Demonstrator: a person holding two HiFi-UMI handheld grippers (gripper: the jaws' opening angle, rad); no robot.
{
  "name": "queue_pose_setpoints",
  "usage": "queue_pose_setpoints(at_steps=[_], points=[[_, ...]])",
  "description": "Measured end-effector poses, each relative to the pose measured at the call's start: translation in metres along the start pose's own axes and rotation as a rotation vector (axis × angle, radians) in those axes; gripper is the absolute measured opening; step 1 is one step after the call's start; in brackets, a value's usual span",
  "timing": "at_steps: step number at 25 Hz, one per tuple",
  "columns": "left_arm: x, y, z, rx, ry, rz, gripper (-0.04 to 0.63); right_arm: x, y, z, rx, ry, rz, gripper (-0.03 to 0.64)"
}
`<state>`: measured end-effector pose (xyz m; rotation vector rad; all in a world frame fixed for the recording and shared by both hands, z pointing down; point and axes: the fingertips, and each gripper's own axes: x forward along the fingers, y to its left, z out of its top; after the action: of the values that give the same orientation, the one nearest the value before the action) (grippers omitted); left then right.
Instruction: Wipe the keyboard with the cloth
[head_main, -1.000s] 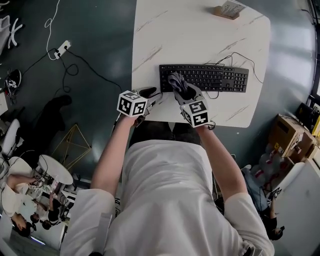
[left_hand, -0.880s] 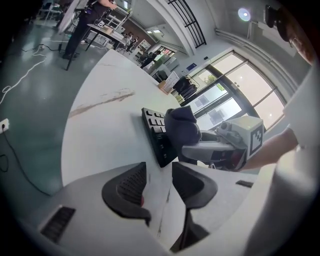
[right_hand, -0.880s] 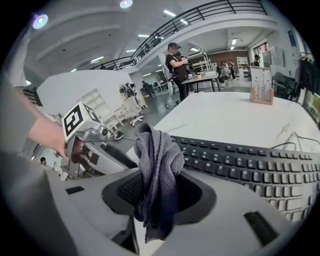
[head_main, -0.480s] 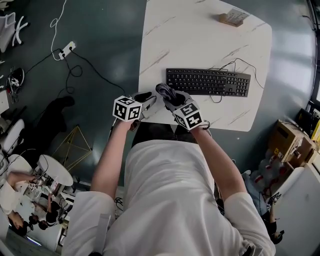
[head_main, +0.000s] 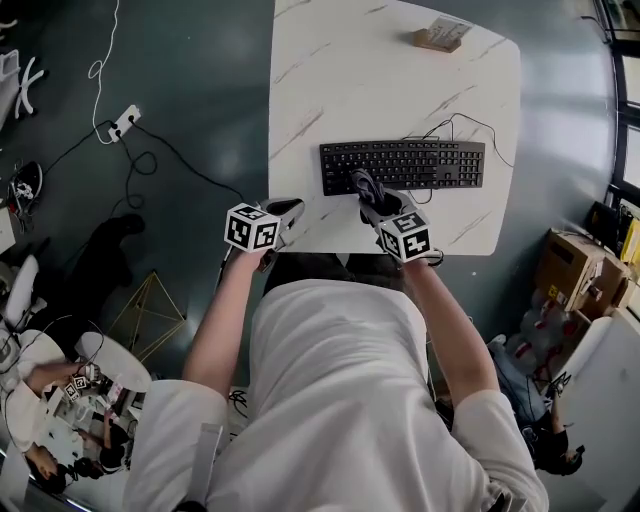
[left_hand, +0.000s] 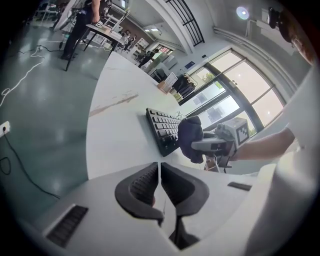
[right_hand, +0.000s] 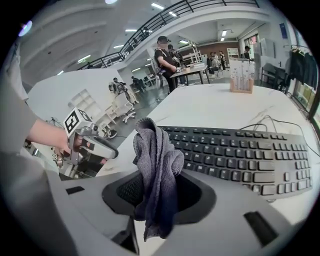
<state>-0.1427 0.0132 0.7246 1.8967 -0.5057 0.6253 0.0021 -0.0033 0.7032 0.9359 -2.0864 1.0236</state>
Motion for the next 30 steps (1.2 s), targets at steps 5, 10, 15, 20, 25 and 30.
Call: queue_pose_setpoints(at_steps=[5, 10, 15, 20, 25, 30], points=[[0.006, -0.009, 0.002, 0.027, 0.014, -0.002, 0.014, -0.029, -0.026, -0.003, 0.046, -0.038, -0.071, 0.166], [0.004, -0.016, 0.010, 0.023, -0.019, 0.031, 0.008, -0.054, -0.042, -0.008, 0.091, -0.077, -0.110, 0.166], [-0.005, -0.031, 0.021, -0.005, -0.110, 0.062, 0.008, -0.081, -0.052, -0.012, 0.144, -0.130, -0.137, 0.166], [-0.014, -0.053, 0.027, 0.033, -0.193, 0.083, 0.008, -0.107, -0.058, -0.014, 0.200, -0.191, -0.153, 0.166], [-0.015, -0.070, 0.027, 0.056, -0.233, 0.112, 0.006, -0.130, -0.062, -0.022, 0.183, -0.215, -0.170, 0.166], [-0.017, -0.080, 0.022, 0.048, -0.266, 0.139, 0.006, -0.153, -0.064, -0.034, 0.161, -0.242, -0.183, 0.166]])
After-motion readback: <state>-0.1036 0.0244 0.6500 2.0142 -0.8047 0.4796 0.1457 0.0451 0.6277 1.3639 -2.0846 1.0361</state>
